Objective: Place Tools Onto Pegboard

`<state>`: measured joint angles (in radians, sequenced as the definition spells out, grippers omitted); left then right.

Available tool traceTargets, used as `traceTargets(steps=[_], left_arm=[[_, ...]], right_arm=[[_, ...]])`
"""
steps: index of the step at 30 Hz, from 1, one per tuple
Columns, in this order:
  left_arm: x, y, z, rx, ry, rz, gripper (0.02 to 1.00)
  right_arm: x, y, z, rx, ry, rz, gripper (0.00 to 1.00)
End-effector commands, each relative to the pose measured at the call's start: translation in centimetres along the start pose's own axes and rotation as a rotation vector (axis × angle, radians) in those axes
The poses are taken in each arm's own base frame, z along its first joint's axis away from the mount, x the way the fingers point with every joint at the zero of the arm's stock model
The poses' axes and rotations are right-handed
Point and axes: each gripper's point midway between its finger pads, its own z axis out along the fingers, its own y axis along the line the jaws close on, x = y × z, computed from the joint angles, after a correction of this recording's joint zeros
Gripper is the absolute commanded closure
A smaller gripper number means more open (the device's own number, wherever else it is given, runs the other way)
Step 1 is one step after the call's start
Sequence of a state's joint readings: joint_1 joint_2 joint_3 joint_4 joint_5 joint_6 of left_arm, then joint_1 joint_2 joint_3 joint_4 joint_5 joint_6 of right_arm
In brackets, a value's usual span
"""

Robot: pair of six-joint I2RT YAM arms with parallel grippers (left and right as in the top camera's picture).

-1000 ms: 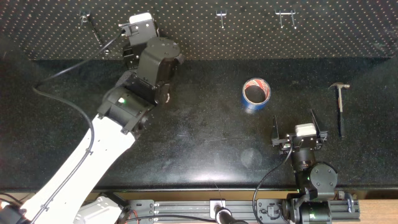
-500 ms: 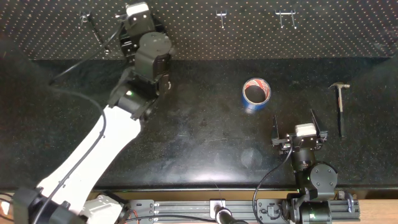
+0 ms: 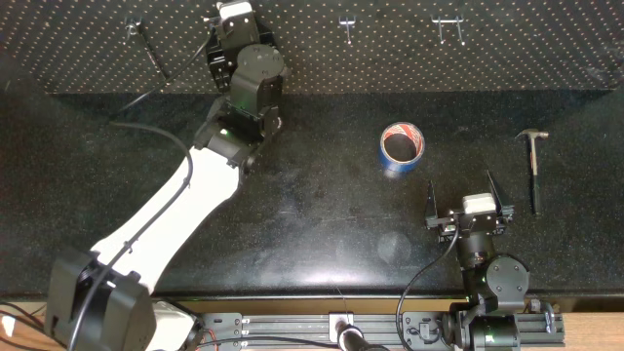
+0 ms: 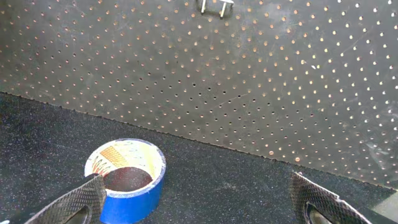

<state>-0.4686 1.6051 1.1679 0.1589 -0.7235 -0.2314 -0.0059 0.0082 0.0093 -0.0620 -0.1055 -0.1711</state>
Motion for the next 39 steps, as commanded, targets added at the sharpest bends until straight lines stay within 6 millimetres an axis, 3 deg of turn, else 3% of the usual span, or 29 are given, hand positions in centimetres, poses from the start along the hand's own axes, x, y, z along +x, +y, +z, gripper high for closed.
traceTargets(steps=[1,12,27,39], left_arm=[[-0.1,-0.3,1.1,0.041,-0.01,-0.014,0.991],[1.3,-1.0,2.4,0.04,-0.013,-0.016,0.989],[3.8,-0.2,2.2,0.043,-0.044,-0.041,0.989],[4.3,0.2,2.4,0.047,-0.031,-0.047,0.989]], right_arm=[[0.2,0.1,0.0,0.001,0.004,-0.01,0.038],[0.2,0.1,0.0,0.001,0.004,-0.01,0.038],[0.2,0.1,0.0,0.001,0.004,-0.01,0.038],[0.2,0.1,0.0,0.001,0.004,-0.01,0.038]])
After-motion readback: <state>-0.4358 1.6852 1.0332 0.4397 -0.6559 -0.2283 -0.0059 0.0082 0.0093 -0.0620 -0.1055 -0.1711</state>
